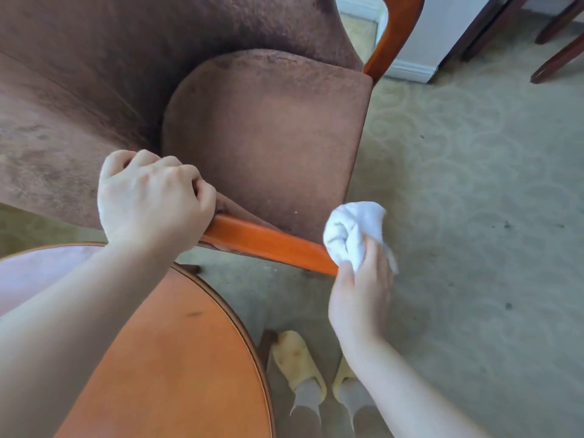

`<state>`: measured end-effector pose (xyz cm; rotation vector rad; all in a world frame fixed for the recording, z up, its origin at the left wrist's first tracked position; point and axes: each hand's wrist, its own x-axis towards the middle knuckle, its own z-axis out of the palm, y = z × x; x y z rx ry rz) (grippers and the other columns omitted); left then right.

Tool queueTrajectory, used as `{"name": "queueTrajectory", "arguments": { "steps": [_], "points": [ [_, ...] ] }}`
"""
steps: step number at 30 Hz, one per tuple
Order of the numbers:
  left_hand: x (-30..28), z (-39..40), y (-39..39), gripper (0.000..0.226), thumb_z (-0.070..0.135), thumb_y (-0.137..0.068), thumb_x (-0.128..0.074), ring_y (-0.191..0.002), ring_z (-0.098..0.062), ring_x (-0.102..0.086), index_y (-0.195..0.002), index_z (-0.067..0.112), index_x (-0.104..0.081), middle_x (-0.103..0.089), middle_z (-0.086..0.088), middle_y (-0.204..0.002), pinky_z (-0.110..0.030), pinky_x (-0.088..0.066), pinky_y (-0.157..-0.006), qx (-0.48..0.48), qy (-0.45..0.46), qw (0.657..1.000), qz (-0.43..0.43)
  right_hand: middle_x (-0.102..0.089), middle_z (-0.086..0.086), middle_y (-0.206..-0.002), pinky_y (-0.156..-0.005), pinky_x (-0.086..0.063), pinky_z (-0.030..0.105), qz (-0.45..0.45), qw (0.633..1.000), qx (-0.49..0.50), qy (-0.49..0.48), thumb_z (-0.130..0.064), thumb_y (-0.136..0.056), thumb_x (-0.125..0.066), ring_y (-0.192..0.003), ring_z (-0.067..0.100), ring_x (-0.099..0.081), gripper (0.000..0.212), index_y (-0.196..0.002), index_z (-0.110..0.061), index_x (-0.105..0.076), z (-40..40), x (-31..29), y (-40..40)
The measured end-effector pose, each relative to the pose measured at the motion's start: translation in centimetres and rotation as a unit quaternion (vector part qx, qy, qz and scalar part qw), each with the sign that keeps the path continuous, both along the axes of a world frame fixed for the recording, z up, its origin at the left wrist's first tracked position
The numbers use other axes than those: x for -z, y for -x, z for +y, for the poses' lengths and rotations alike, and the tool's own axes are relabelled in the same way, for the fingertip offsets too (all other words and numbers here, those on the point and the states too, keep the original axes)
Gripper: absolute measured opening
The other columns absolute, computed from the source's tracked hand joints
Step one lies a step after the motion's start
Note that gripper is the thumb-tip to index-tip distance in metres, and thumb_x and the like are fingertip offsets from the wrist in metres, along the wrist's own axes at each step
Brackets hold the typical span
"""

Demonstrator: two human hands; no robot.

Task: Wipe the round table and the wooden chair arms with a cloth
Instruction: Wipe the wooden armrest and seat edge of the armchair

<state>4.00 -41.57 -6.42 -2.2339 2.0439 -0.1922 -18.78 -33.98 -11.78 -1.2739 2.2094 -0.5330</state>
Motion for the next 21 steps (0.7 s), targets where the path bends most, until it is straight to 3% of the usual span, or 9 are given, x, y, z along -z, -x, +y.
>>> {"name": "queueTrajectory", "arguments": {
  "steps": [3,6,8,10,12,14,15,17,21],
  "points": [
    [0.1,0.3,0.0,0.048,0.034,-0.092,-0.028,-0.086,-0.026,-0.061,-0.075,0.021,-0.072,-0.070,0.000,-0.081,-0.041,-0.034,-0.089,0.003,0.025,1.000,0.005,-0.062,0.000,-0.097,-0.088,-0.042,0.039,0.078,0.984,-0.133,0.084,-0.028,-0.080,-0.034,-0.098,0.026,-0.055,0.034,-0.105,-0.026,-0.057,-1.9,-2.2,-6.1],
    [0.0,0.4,0.1,0.049,0.031,-0.091,-0.028,-0.083,-0.028,-0.061,-0.074,0.017,-0.072,-0.070,-0.003,-0.079,-0.042,-0.035,-0.090,0.002,0.037,0.999,0.017,-0.064,-0.003,-0.100,-0.083,-0.047,0.031,0.025,0.946,-0.283,0.158,-0.031,-0.081,-0.043,-0.096,0.020,-0.058,0.036,-0.115,-0.030,-0.055,-2.1,-2.5,-5.3],
    [0.1,0.2,0.2,0.049,0.032,-0.092,-0.027,-0.085,-0.028,-0.061,-0.074,0.019,-0.071,-0.070,-0.002,-0.081,-0.042,-0.036,-0.091,0.012,0.035,0.999,0.007,-0.065,-0.007,-0.108,-0.079,-0.046,0.026,-0.021,0.930,-0.325,0.169,-0.029,-0.080,-0.049,-0.100,0.015,-0.058,0.039,-0.118,-0.034,-0.055,-1.3,-0.7,-0.5],
    [0.2,0.2,0.0,0.047,0.033,-0.092,-0.028,-0.088,-0.027,-0.060,-0.075,0.021,-0.071,-0.070,-0.001,-0.083,-0.042,-0.036,-0.092,0.013,0.037,0.999,0.006,-0.064,-0.014,-0.088,-0.072,-0.048,0.030,-0.130,0.959,-0.243,0.070,-0.035,-0.077,-0.048,-0.086,0.014,-0.060,0.029,-0.102,-0.047,-0.056,-1.4,0.8,4.4],
    [0.5,0.2,-0.2,0.046,0.034,-0.091,-0.030,-0.088,-0.026,-0.060,-0.075,0.022,-0.071,-0.070,0.001,-0.083,-0.041,-0.033,-0.094,0.008,0.045,0.999,0.011,-0.066,-0.012,-0.075,-0.064,-0.049,0.035,-0.212,0.964,-0.108,-0.122,-0.041,-0.080,-0.048,-0.069,0.015,-0.060,0.023,-0.096,-0.056,-0.056,-3.6,3.2,7.3],
    [0.5,0.1,-0.2,0.046,0.034,-0.091,-0.030,-0.088,-0.025,-0.059,-0.075,0.022,-0.071,-0.070,0.001,-0.083,-0.041,-0.031,-0.093,0.013,0.047,0.999,0.013,-0.065,-0.007,-0.081,-0.062,-0.048,0.030,-0.242,0.926,-0.057,-0.283,-0.034,-0.089,-0.048,-0.069,0.013,-0.059,0.035,-0.118,-0.052,-0.053,-6.0,5.8,7.8],
    [0.5,0.2,-0.1,0.046,0.034,-0.091,-0.030,-0.089,-0.026,-0.059,-0.074,0.022,-0.071,-0.070,0.001,-0.083,-0.041,-0.031,-0.093,0.015,0.047,0.999,0.014,-0.061,-0.004,-0.082,-0.061,-0.047,0.028,-0.251,0.916,-0.026,-0.313,-0.029,-0.090,-0.048,-0.070,0.015,-0.058,0.041,-0.128,-0.044,-0.050,-6.7,7.1,7.5],
    [0.3,0.1,-0.1,0.046,0.034,-0.091,-0.030,-0.089,-0.027,-0.060,-0.075,0.021,-0.071,-0.070,0.001,-0.083,-0.042,-0.031,-0.093,0.014,0.049,0.999,0.010,-0.060,0.004,-0.092,-0.072,-0.052,0.033,-0.338,0.886,0.122,-0.292,-0.020,-0.087,-0.049,-0.081,0.024,-0.059,0.045,-0.131,-0.029,-0.050,-6.9,8.9,6.6],
    [0.4,0.2,-0.1,0.046,0.035,-0.091,-0.030,-0.090,-0.028,-0.060,-0.077,0.021,-0.072,-0.071,0.000,-0.085,-0.042,-0.032,-0.093,0.015,0.049,0.999,0.007,-0.062,0.016,-0.111,-0.083,-0.053,0.046,-0.512,0.754,0.364,-0.194,-0.024,-0.093,-0.047,-0.095,0.034,-0.063,0.042,-0.130,-0.007,-0.053,-2.9,8.9,5.3]
  ]
}}
